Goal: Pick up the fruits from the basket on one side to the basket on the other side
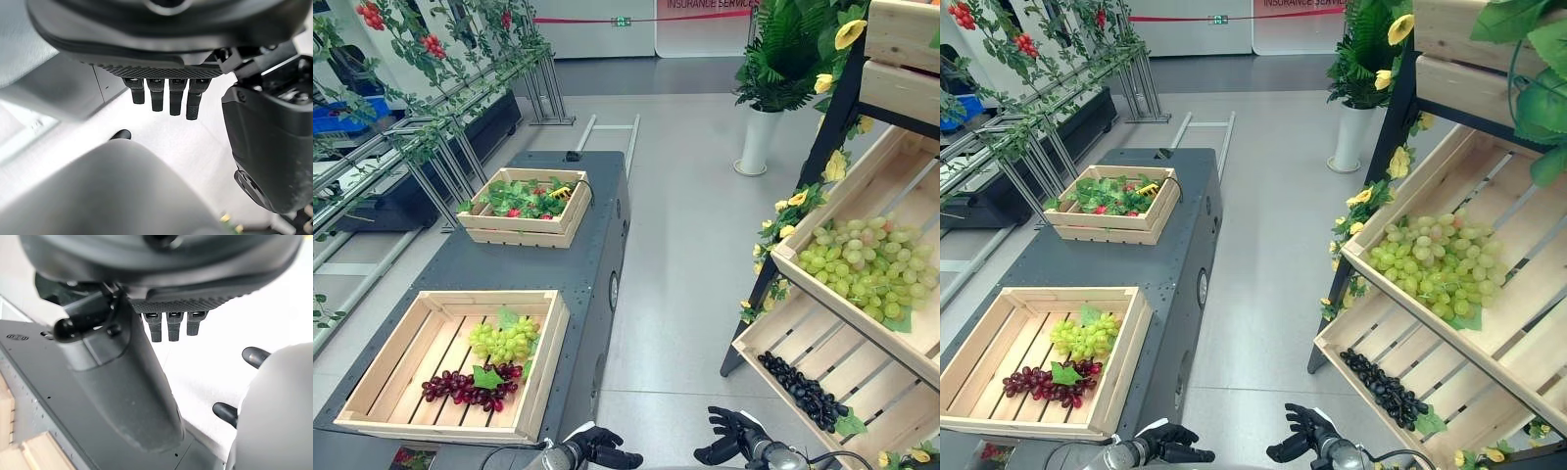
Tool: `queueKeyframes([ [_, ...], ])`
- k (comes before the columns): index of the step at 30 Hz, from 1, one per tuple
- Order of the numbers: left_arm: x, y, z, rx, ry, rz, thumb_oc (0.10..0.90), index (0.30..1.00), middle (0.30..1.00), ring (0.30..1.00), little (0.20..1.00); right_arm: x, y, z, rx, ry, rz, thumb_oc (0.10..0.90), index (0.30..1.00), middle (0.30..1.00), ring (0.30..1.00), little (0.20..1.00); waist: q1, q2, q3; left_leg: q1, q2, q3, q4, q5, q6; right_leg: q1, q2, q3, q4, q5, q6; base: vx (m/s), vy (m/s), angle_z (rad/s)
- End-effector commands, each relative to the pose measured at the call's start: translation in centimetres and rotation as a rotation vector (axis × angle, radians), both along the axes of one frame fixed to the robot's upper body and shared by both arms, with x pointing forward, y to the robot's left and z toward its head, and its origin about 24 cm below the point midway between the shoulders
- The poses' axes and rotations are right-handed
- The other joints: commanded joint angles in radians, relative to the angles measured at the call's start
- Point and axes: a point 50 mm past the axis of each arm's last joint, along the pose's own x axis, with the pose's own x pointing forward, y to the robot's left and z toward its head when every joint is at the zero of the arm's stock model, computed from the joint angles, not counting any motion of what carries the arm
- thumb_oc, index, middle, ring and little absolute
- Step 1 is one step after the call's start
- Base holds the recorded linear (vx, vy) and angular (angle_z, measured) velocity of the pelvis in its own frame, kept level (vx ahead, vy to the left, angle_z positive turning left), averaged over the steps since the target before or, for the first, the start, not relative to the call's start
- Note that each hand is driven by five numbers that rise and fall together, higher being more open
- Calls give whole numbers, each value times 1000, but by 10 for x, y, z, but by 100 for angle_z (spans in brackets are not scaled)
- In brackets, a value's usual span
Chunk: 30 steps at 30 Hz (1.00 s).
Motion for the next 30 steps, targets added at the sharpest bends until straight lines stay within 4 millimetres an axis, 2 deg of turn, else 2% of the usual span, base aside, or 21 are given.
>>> queueKeyframes([
  [1,36,-22,10,-26,-146,-1,800,900,900,900,900,32,19,12,62,-120,86,800,900,900,900,900,23,-33,42,40,-85,12,9,-156,44,14,-18,6,63,-112,26,-7,-20,9],
  [2,35,-22,9,-37,-122,-13,800,900,900,900,900,32,19,11,60,-115,81,800,900,900,900,900,27,-35,43,38,-85,11,9,-154,43,13,-18,4,64,-112,25,-14,-32,12],
  [3,30,-24,7,-42,-55,-101,800,900,900,900,900,32,19,11,54,-109,76,800,900,900,900,900,30,-38,46,36,-86,9,9,-153,44,13,-19,1,64,-112,24,-16,-28,12],
  [4,30,-24,7,-40,-55,-110,800,900,900,900,900,32,19,11,54,-108,76,800,900,900,900,900,30,-38,47,36,-86,9,9,-153,44,12,-19,1,65,-112,25,-27,-27,13],
  [5,28,-28,6,-21,-67,-222,800,900,900,900,900,34,18,11,46,-101,80,800,900,900,900,900,28,-36,50,35,-84,12,9,-151,43,8,-18,4,68,-112,24,-22,-11,9],
  [6,28,-28,6,-19,-72,-234,800,900,900,900,900,34,18,11,44,-99,82,800,900,900,900,900,28,-35,50,34,-83,13,9,-151,43,8,-18,5,68,-112,24,-34,-15,7],
  [9,39,-36,12,-13,-113,-330,800,900,900,900,900,35,17,11,34,-90,90,800,900,900,900,900,23,-29,55,36,-84,14,9,-155,45,7,-18,5,68,-112,26,0,0,0],
  [16,52,-34,19,-6,-193,-312,800,900,900,900,900,33,15,10,16,-78,100,800,900,900,900,900,12,-23,60,28,-83,20,9,-149,44,2,-17,6,62,-109,27,-18,-16,0],
  [22,54,-31,21,6,-251,-272,800,900,900,900,900,33,15,10,3,-82,100,800,900,900,900,900,15,-21,60,18,-81,21,9,-143,39,-2,-12,5,52,-105,24,-38,-61,0],
  [30,48,-27,17,50,-246,-267,800,900,900,900,900,33,13,10,-7,-79,81,800,900,900,900,900,13,-16,66,0,-70,28,9,-131,23,-4,1,6,26,-94,16,-46,-87,0],
])
